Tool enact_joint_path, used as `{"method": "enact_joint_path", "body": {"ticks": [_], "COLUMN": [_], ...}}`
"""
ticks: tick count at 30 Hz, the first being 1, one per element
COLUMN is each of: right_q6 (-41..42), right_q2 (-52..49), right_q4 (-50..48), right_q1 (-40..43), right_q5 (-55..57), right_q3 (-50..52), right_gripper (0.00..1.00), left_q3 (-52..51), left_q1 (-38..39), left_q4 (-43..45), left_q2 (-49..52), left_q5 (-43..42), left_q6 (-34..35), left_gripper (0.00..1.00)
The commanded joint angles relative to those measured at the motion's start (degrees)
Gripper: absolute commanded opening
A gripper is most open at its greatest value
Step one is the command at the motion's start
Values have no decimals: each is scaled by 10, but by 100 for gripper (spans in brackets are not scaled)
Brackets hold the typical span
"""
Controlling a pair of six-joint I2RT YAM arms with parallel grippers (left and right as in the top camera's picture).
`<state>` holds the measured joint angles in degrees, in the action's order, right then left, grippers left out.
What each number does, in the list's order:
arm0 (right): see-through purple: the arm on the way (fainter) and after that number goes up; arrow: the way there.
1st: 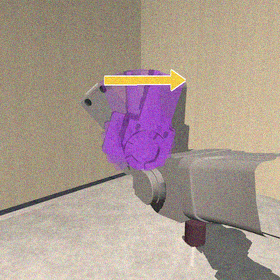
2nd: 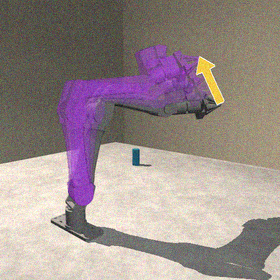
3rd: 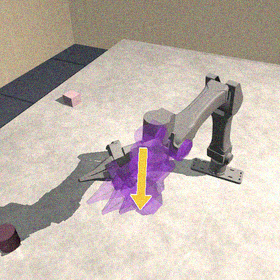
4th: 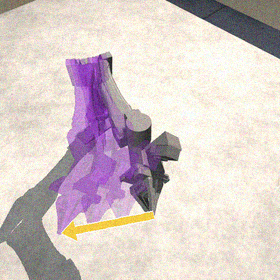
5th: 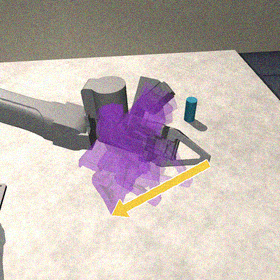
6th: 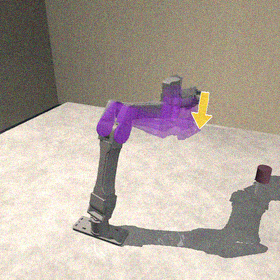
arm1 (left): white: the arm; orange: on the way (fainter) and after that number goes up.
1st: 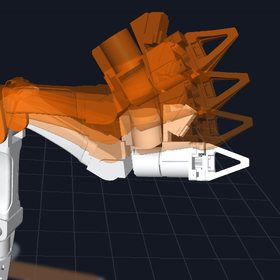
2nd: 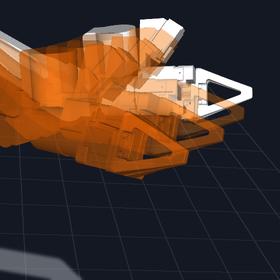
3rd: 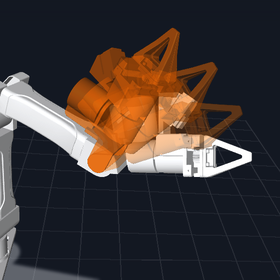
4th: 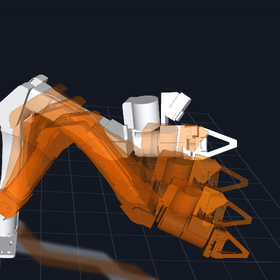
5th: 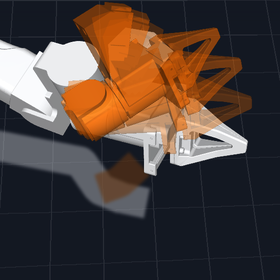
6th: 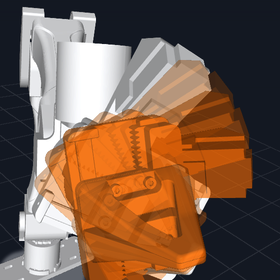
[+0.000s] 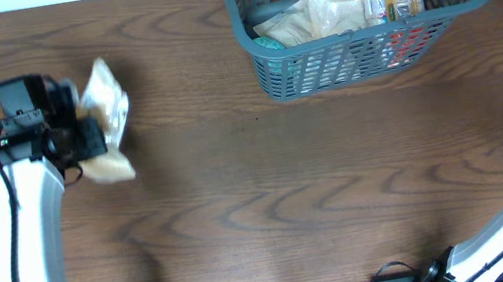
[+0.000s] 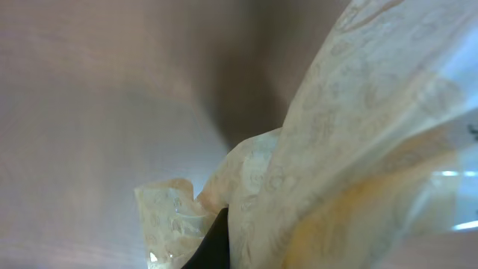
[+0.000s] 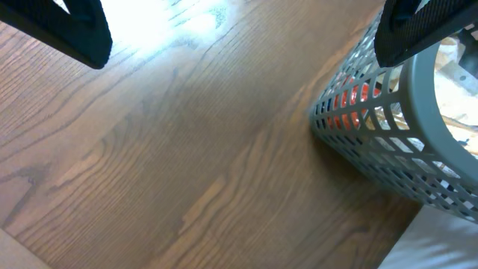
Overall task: Pack container
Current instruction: 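Lift the beige wrapper with the left gripper and carry it over the basket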
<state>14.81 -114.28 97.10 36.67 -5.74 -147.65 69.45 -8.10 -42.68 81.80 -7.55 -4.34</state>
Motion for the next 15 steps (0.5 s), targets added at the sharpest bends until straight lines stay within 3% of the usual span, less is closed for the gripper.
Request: {"method": "enact_joint_path", "body": {"ticks": [1, 9, 15], "right_q6": [-7, -7, -7], "right_q2": [-4, -4, -4], "right_q4": [2, 2, 2], "right_q1": [-4, -4, -4], "right_q5": [-7, -7, -7], "right_q3": [1, 1, 1], "right_gripper": [99, 99, 99], "left_q3": [49, 127, 142], "left_q1": [36, 171, 308], "left_q4": [6, 88, 257], "left_q2": [-61, -100, -87], "left_q5": [-8, -8, 5], "left_q6": [23, 68, 73], "left_gripper": [5, 6, 6]}}
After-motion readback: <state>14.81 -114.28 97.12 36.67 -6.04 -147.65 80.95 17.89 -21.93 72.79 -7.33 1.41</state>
